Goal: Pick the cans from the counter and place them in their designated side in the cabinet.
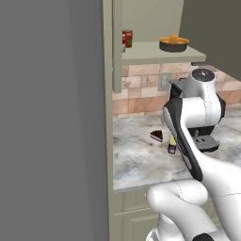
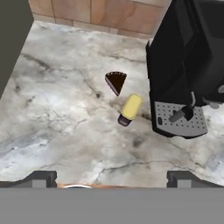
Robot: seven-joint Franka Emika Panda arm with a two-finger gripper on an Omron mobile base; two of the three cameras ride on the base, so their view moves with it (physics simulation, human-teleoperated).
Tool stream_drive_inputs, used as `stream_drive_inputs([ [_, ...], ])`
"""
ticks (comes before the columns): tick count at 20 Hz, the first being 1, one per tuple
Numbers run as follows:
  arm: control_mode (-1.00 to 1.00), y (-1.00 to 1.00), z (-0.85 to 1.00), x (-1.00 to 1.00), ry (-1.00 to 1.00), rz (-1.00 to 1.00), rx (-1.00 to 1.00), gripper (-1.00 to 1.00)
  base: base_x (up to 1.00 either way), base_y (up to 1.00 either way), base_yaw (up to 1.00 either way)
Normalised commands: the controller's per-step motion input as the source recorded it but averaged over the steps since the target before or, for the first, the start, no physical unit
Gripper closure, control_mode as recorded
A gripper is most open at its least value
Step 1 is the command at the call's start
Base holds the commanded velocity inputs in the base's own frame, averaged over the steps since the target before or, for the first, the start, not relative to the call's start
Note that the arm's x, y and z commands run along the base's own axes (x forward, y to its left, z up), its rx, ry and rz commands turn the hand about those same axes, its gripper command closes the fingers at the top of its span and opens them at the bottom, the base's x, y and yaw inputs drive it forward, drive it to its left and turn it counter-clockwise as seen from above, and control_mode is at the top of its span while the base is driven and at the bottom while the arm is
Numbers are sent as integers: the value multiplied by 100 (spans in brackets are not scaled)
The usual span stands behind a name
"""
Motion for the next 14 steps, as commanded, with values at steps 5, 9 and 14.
stream_drive_inputs([
  [5,-100,-11,-23,9,0,-7,0,-100,0,0,0],
  [9,-100,-12,-27,16,0,-9,3,-100,0,0,0],
  [14,-100,-15,-24,23,4,-8,7,-100,0,0,0],
])
